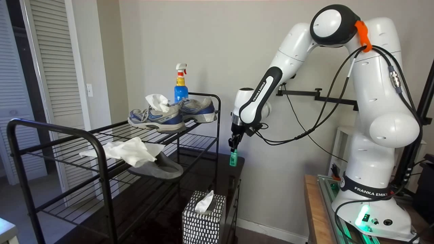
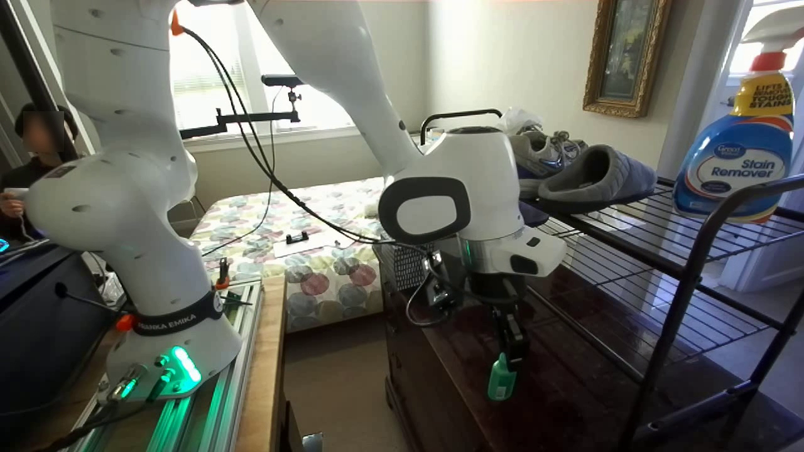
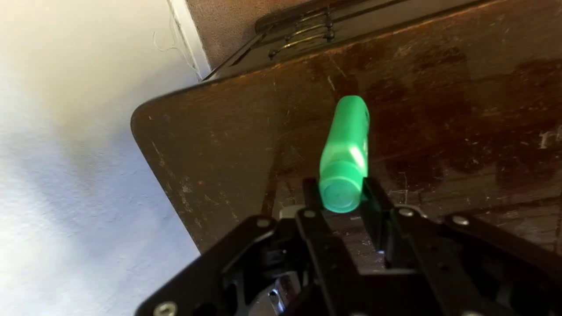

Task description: Remove the green bottle from the shoe

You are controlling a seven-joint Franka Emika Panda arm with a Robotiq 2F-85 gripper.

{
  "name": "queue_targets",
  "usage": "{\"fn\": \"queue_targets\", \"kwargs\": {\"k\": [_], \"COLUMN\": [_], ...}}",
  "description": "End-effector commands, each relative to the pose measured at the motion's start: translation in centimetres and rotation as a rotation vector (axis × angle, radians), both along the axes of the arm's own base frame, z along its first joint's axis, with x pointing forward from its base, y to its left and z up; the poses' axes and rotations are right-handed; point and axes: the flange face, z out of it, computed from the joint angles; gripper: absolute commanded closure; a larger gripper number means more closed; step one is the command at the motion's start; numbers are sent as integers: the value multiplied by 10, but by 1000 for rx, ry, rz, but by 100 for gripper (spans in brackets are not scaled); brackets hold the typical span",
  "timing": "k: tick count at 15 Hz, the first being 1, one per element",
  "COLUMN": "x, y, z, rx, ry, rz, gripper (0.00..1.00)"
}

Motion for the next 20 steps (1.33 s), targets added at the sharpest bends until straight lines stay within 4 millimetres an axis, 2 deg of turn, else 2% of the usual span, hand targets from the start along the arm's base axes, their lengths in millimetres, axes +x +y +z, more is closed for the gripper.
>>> {"fn": "queue_targets", "kwargs": {"k": [1, 20], "x": [1, 2], "y": [5, 17], "z": [-8, -44], "rx": [-13, -36], "ry": [-4, -43], "rz": [-12, -25], "gripper": [93, 93]}}
